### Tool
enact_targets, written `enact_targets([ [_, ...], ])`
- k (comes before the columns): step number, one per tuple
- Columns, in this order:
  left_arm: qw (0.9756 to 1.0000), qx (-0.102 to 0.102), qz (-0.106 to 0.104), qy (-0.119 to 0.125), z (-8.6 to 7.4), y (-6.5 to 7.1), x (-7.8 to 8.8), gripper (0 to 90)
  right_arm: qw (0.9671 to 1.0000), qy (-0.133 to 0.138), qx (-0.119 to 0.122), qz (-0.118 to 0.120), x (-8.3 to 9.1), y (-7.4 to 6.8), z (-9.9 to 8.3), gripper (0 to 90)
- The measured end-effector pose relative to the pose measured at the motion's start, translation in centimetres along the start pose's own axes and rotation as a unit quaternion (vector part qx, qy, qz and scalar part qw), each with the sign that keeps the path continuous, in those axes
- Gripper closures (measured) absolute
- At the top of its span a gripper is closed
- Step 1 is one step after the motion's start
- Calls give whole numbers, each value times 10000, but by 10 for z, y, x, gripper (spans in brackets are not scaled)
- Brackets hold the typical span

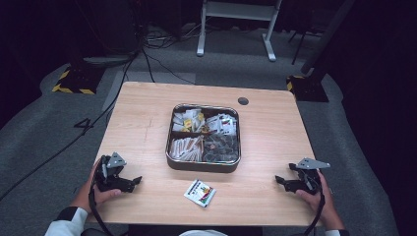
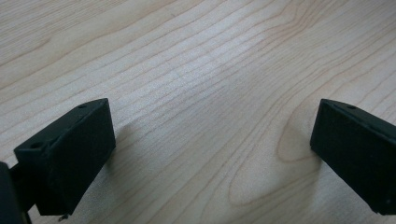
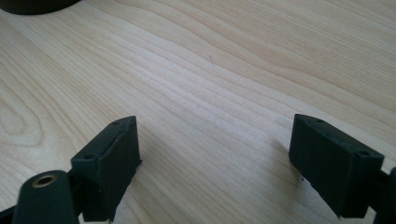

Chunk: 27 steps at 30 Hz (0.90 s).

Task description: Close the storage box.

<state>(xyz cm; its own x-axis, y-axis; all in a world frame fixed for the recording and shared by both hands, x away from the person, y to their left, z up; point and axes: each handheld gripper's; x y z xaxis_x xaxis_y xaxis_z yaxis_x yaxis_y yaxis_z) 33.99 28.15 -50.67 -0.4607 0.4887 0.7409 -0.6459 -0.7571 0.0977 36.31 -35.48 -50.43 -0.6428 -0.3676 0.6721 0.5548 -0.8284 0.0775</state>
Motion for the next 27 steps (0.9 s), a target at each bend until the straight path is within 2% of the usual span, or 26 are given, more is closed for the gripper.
enact_targets([
  [27,10000,28,-4,-7,1,0,-1,3,10000,-2,-17,-22,-2,1,1,160],
])
Point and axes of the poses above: each handheld gripper's, and its own axes: x roughly backward along the jaws, z roughly out of its top, y roughly to its right, and after that the axes turned 6 degrees about -z, right-handed
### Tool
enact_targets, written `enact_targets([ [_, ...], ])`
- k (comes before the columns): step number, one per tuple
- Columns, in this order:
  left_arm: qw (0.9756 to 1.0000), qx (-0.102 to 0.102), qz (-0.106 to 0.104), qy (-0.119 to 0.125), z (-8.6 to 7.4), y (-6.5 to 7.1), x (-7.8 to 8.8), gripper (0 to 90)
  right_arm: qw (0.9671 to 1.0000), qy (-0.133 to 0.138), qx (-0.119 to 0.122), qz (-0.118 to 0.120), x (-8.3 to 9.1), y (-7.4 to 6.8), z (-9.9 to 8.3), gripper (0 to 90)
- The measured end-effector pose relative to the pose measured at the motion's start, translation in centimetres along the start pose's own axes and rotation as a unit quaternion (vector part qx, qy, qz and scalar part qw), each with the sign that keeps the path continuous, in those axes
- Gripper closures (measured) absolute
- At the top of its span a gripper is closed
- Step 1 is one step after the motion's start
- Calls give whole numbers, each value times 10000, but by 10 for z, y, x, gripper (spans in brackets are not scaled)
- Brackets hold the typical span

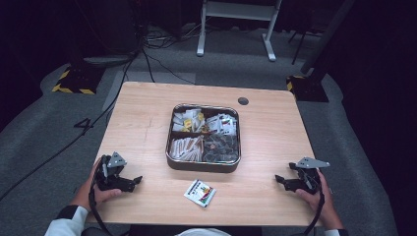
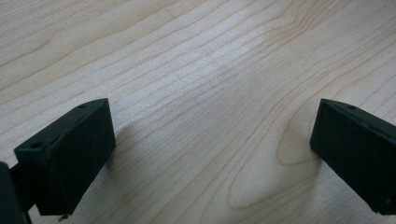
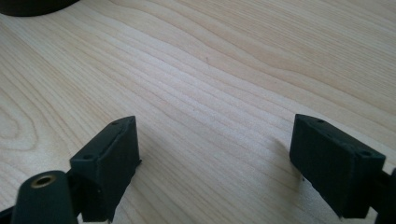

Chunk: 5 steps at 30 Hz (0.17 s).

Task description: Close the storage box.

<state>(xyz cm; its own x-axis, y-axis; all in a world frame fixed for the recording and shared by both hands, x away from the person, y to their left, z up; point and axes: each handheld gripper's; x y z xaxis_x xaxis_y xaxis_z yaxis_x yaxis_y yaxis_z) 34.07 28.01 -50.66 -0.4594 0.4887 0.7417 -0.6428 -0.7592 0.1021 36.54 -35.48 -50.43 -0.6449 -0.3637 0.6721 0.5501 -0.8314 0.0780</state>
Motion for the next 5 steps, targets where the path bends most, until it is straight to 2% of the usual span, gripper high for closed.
enact_targets([
  [5,10000,-2,4,-8,0,0,0,3,10000,1,-3,0,0,0,0,161],
])
Point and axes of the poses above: each handheld gripper's, and its own axes: x roughly backward along the jaws, z roughly out of its top, y roughly to its right, and after that the axes turned 6 degrees about -z, right-handed
